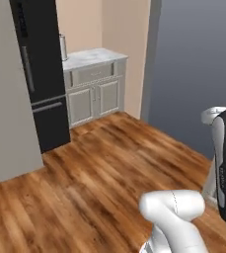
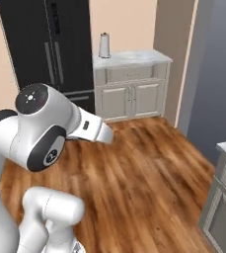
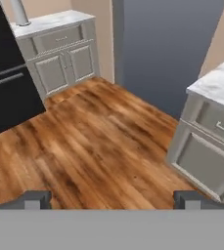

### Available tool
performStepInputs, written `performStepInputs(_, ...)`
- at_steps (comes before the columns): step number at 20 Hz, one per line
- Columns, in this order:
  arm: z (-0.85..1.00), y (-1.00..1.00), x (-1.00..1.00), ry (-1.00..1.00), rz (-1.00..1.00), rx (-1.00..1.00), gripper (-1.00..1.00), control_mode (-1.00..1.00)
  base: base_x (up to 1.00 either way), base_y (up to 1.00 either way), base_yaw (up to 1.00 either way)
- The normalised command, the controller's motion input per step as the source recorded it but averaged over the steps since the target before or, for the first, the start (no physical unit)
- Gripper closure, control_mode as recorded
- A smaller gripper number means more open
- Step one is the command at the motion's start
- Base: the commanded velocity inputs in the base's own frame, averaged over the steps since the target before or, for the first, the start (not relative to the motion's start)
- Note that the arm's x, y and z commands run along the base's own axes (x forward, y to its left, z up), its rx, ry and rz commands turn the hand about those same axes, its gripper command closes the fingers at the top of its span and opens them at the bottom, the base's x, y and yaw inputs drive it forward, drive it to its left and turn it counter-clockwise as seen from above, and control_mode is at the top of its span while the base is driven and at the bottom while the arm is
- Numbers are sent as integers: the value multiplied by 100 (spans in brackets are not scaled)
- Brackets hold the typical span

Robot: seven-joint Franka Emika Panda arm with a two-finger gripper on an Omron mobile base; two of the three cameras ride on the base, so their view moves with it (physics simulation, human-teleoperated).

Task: Move the cutting board and knife to the sink. Then move spray from the cabinet to the counter.

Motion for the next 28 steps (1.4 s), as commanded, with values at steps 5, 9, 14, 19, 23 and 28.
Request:
performStepInputs(5, 0, 0, 0, 0, 0, 0, -100, 100, 43, 22, 60)
performStepInputs(9, 0, 0, 0, 0, 0, 0, -100, 100, 5, 27, 86)
performStepInputs(14, 0, 0, 0, 0, 0, 0, -100, 100, -2, 7, 89)
performStepInputs(19, 0, 0, 0, 0, 0, 0, -100, 100, -11, 0, 83)
performStepInputs(23, 0, 0, 0, 0, 0, 0, -100, 100, -26, 0, 78)
performStepInputs(28, 0, 0, 0, 0, 0, 0, -100, 100, -6, 3, 77)
